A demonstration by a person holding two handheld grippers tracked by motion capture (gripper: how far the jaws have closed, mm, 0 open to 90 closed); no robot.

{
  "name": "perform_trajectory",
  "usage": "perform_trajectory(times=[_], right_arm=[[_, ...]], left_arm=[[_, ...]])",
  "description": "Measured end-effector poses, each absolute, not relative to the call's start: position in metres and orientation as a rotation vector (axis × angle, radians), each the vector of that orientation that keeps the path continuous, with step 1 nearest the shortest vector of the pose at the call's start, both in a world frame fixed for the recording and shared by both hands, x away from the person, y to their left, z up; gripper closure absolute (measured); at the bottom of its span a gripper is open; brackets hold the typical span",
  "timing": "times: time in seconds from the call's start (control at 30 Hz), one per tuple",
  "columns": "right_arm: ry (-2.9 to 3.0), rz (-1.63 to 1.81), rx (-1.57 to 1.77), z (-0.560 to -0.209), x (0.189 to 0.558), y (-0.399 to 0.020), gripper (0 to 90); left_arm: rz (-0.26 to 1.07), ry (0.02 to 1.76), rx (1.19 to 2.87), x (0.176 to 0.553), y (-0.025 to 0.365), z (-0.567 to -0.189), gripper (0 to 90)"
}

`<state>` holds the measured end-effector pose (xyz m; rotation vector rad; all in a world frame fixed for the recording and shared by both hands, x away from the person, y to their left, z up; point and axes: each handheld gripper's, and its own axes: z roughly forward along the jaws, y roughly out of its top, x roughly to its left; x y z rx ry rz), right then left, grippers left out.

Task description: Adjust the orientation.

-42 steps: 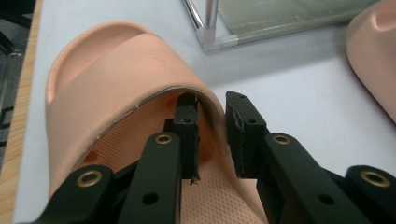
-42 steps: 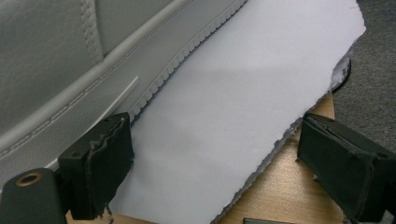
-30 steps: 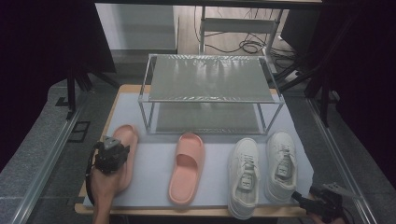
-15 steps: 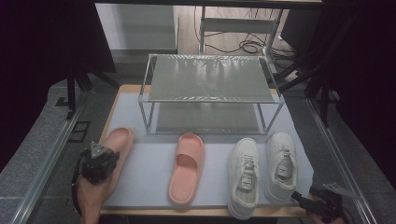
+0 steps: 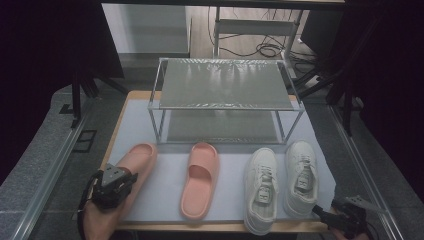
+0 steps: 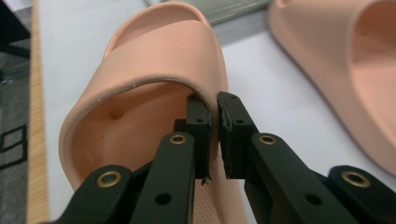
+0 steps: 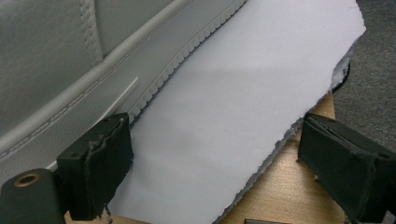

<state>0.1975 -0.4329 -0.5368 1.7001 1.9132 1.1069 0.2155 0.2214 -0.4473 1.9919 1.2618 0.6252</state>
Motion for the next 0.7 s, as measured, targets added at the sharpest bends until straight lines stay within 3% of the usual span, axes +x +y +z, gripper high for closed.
perform_trajectory(times=[0.7], right_arm=[[1.911,1.112,1.694,-0.537,0.197,-0.433,9.6]], left_arm=[[0.567,1.126,2.032,0.249,0.171,-0.449,83.4]])
